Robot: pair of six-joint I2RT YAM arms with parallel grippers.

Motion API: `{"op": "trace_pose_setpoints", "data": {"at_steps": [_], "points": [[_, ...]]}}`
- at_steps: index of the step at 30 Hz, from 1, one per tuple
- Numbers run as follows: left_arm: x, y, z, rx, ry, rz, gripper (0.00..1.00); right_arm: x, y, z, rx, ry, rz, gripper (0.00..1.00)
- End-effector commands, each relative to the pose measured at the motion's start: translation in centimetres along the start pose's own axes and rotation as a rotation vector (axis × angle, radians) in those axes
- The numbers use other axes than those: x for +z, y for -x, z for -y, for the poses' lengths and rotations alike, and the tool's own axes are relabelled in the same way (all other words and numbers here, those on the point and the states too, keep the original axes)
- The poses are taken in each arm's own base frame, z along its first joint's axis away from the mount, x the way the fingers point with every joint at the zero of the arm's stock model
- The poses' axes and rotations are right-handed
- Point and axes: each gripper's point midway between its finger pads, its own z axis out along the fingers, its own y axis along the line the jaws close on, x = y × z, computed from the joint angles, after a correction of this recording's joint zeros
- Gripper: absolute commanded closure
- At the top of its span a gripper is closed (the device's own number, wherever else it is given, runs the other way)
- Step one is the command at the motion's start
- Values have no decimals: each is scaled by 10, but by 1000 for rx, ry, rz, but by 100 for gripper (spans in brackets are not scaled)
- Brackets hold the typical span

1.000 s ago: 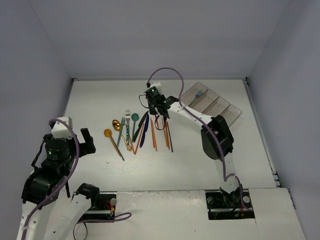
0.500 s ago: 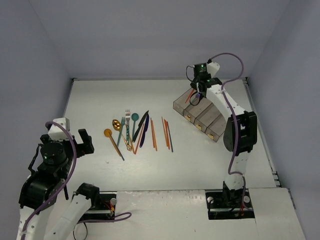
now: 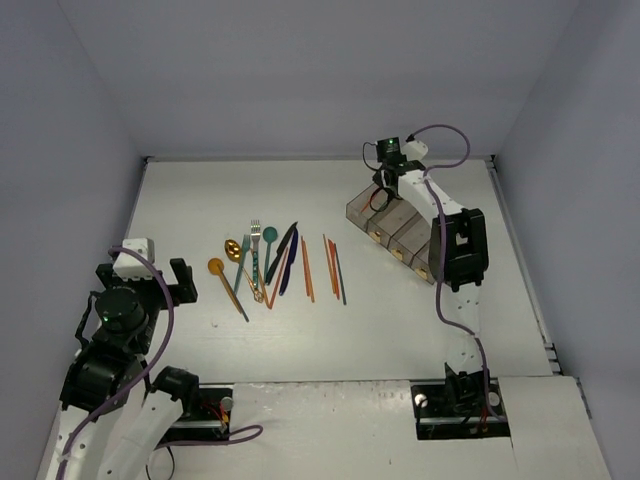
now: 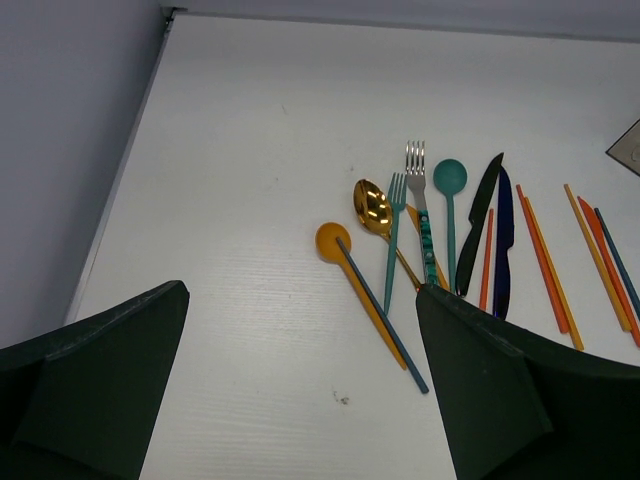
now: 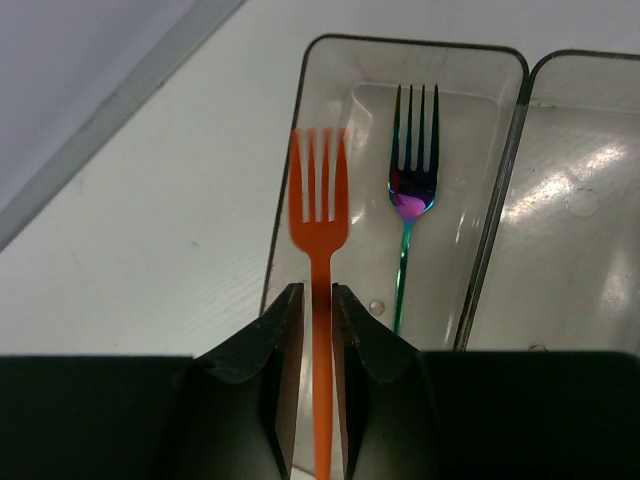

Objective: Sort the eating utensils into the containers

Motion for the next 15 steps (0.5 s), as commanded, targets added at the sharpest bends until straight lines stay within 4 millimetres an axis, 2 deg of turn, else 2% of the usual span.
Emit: {"op": "trace_pose_setpoints", "data": {"at_steps": [1,4,7,9,13,15], "points": [[10,34,10,-10,-38,149,3,-20,30,-18,14,51,69,82],[17,31,15,-12,-53,140,3,-31,37,-17,-25,58,81,69],[30,25,25,-17,-76,106,3,-59,53,-20,-90,88,112,60],[39,22,28,-31,-70,87,3,-71,53,-18,-132,98,112,59],[60,13,38,-67,-56,18,3,-119,62,-17,-234,160,131,58],[74,6,46,-62,-57,-40,3,-138,54,-9,-275,183,114,58]]}}
